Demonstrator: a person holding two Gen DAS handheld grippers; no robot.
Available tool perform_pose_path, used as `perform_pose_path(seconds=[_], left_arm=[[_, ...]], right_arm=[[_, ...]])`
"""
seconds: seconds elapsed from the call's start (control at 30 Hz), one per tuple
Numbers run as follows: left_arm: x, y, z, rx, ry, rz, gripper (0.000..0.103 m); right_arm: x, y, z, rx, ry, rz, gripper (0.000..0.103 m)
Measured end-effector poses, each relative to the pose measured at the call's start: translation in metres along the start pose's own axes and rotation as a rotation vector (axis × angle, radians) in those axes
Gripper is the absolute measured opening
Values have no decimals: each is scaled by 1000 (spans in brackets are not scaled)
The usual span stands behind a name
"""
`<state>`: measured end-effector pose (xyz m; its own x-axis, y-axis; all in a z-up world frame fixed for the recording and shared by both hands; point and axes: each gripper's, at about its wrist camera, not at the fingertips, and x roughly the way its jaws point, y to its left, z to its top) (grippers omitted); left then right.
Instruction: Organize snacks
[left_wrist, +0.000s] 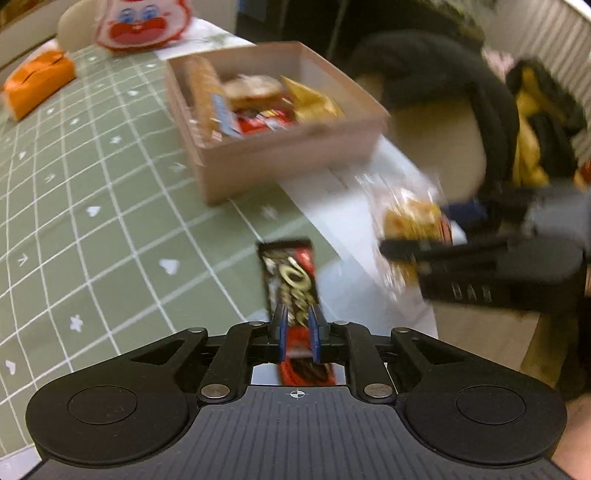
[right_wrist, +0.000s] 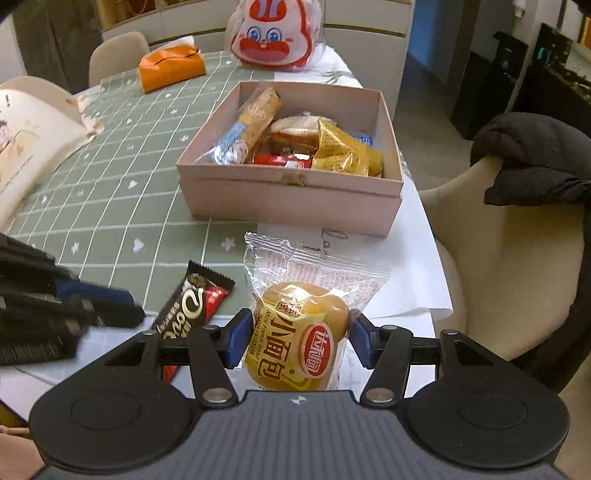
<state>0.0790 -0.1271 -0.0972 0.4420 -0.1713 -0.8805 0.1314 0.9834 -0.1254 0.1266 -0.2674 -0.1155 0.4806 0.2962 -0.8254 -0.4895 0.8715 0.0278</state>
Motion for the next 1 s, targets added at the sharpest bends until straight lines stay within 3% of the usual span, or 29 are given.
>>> perform_pose_path(seconds=[0.17, 0.23, 0.33, 0.4, 0.5, 0.63, 0.67, 0.77, 0.87, 1.0], left_arm=[[15, -37, -8, 103, 40, 144, 18], [21, -43, -10, 101, 64, 152, 18], [25, -53, -12, 86, 68, 153, 35], [25, -56, -16, 58, 52, 154, 44], [22, -52, -18, -22, 26, 159, 44], [16, -38, -21, -142, -16, 278, 40], [18, -33, -22, -167, -10, 294, 43], [21, -29, -21, -201, -14, 255, 44], [28, -31, -21, -181, -6, 254, 52], [33, -28, -19, -185, -3, 251, 54]], right_arm=[[5, -21, 0, -1, 9, 22, 56], [8, -29, 1, 1, 15, 46, 56], [13, -37, -1, -18, 27, 84, 56], [16, -41, -1, -35, 36, 114, 56], [22, -42, -3, -73, 44, 163, 56], [29, -39, -6, -122, 52, 203, 56], [30, -39, -7, -126, 54, 212, 56], [32, -40, -5, -138, 56, 225, 56], [32, -38, -5, -158, 55, 233, 56], [37, -32, -8, -189, 54, 235, 60]])
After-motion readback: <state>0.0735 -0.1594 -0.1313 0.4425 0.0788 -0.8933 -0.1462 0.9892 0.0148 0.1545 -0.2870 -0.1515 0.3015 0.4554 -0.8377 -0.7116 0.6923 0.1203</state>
